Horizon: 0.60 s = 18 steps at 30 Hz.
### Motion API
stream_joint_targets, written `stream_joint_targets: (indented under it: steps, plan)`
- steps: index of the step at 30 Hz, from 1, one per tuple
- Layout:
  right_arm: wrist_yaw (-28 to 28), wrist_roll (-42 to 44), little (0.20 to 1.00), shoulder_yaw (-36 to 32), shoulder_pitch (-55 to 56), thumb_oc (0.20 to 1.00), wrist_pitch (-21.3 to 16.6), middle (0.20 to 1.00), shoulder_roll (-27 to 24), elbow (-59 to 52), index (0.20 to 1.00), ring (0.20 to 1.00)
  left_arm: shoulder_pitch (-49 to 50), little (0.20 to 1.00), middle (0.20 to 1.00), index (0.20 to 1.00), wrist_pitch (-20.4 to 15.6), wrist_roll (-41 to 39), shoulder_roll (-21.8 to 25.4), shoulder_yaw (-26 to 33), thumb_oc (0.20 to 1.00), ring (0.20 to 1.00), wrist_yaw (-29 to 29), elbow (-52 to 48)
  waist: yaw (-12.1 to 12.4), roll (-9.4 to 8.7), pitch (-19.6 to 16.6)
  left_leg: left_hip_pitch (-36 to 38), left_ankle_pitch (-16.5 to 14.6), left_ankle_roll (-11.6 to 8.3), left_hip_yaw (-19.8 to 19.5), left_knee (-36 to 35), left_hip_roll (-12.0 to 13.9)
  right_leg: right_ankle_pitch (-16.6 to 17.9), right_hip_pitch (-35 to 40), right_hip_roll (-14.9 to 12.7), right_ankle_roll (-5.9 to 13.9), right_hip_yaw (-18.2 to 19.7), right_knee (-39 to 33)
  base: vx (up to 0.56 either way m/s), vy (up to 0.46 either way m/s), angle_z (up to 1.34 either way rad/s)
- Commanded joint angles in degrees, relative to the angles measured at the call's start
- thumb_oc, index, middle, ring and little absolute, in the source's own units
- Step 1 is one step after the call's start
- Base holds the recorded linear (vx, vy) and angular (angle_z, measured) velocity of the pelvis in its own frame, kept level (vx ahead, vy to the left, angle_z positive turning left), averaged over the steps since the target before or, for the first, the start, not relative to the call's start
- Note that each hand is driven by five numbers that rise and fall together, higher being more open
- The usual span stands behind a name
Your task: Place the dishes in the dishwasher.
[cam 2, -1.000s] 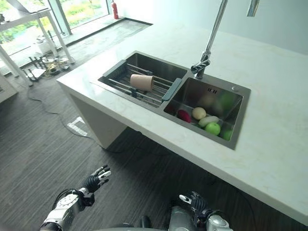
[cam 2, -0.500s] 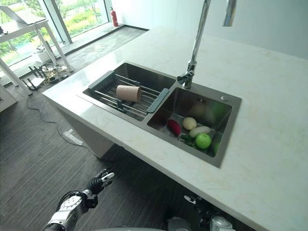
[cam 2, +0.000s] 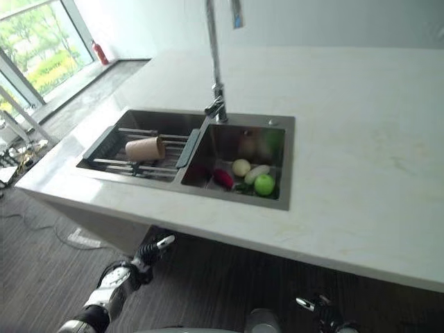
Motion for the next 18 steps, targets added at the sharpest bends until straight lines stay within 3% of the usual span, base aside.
stream_joint_targets:
  steps: [1, 2, 4, 6, 7, 9, 11, 18]
  plan:
    - [1.5, 0.6, 1.000, -2.1, -1.8, 1.000, -4.2, 1.000, 3.0, 0.6, 1.000, 1.000, 2.3, 1.000, 1.000, 1.000, -1.1, -1.2, 5.5, 1.0, 1.000, 1.000, -0.3, -4.9, 2.3, -3.78, 1.3, 2.1, -3.6, 4.49, 2.0, -0.4, -4.6, 7.7, 3.5, -8.4, 8.57, -0.4, -4.1, -0.13, 0.206, 0.00]
    - [1.5, 0.3, 1.000, -2.1, -1.8, 1.000, -4.2, 1.000, 3.2, 0.6, 1.000, 1.000, 2.4, 1.000, 1.000, 1.000, -1.0, -1.3, 5.6, 1.1, 1.000, 1.000, -0.2, -5.3, 2.5, -3.79, 1.4, 2.3, -3.7, 4.58, 2.2, -0.7, -4.8, 8.1, 3.4, -8.5, 8.64, -0.7, -4.2, -0.12, 0.147, -0.07]
    - [1.3, 0.4, 1.000, -1.0, -2.4, 1.000, -4.0, 1.000, 4.5, 0.3, 1.000, 1.000, 4.5, 1.000, 1.000, 1.000, -1.2, -1.5, 6.3, 2.8, 1.000, 1.000, 1.0, -7.9, 4.7, -3.36, 1.2, 3.1, -3.4, 5.78, 5.4, -4.3, -6.6, 8.6, 2.3, -7.1, 8.80, -5.8, -2.8, -0.22, 0.195, -0.17]
    - [0.8, 0.4, 1.000, -0.1, -2.4, 1.000, -4.0, 1.000, 4.8, -0.1, 1.000, 1.000, 4.9, 1.000, 1.000, 1.000, -1.1, -1.6, 7.2, 3.6, 1.000, 1.000, 0.9, -8.8, 5.1, -3.18, 1.2, 3.0, -3.3, 6.65, 5.9, -5.0, -7.8, 8.0, 1.7, -6.2, 8.63, -6.7, -1.1, -0.15, 0.134, -0.49]
    - [0.6, 0.5, 1.000, -0.1, -2.5, 1.000, -3.9, 1.000, 4.9, -0.1, 1.000, 1.000, 4.9, 1.000, 1.000, 1.000, -1.3, -1.6, 7.4, 3.6, 1.000, 1.000, 1.1, -8.9, 5.2, -3.14, 1.2, 3.1, -3.1, 6.99, 6.2, -5.8, -8.1, 8.7, 1.5, -6.4, 8.55, -6.9, -1.0, -0.13, 0.085, -0.43]
    - [0.0, 1.8, 1.000, 0.3, -3.5, 1.000, -3.2, 1.000, 5.0, 1.2, 1.000, 1.000, 5.0, 1.000, 1.000, 1.000, -1.3, -2.6, 7.7, 3.2, 1.000, 1.000, 2.6, -8.7, 5.8, -2.77, 0.9, 3.0, -2.1, 7.26, 6.3, -7.4, -8.6, 6.3, 3.0, -5.0, 7.66, -7.3, -3.1, -0.12, 0.034, -0.04]
    - [-0.1, 1.4, 1.000, 0.2, -3.7, 1.000, -3.1, 1.000, 5.1, 1.8, 1.000, 1.000, 5.2, 1.000, 1.000, 1.000, -1.5, -2.9, 7.4, 3.4, 1.000, 1.000, 3.0, -8.1, 6.0, -2.78, 0.7, 3.0, -2.2, 7.35, 6.1, -7.4, -8.8, 6.2, 3.6, -5.0, 7.74, -7.2, -4.1, -0.03, 0.002, 0.01]
    - [-1.1, -0.4, 1.000, -0.6, -5.1, 1.000, -2.0, 1.000, 5.3, 2.8, 1.000, 1.000, 9.2, 1.000, 1.000, 1.000, -1.5, -5.7, 6.6, 8.6, 1.000, 1.000, 3.9, -6.1, 8.0, -1.90, -0.7, 3.8, -2.5, 7.51, 5.5, -7.3, -8.8, 4.1, 7.3, -5.3, 7.84, -7.8, -6.9, -0.01, 0.022, -0.05]
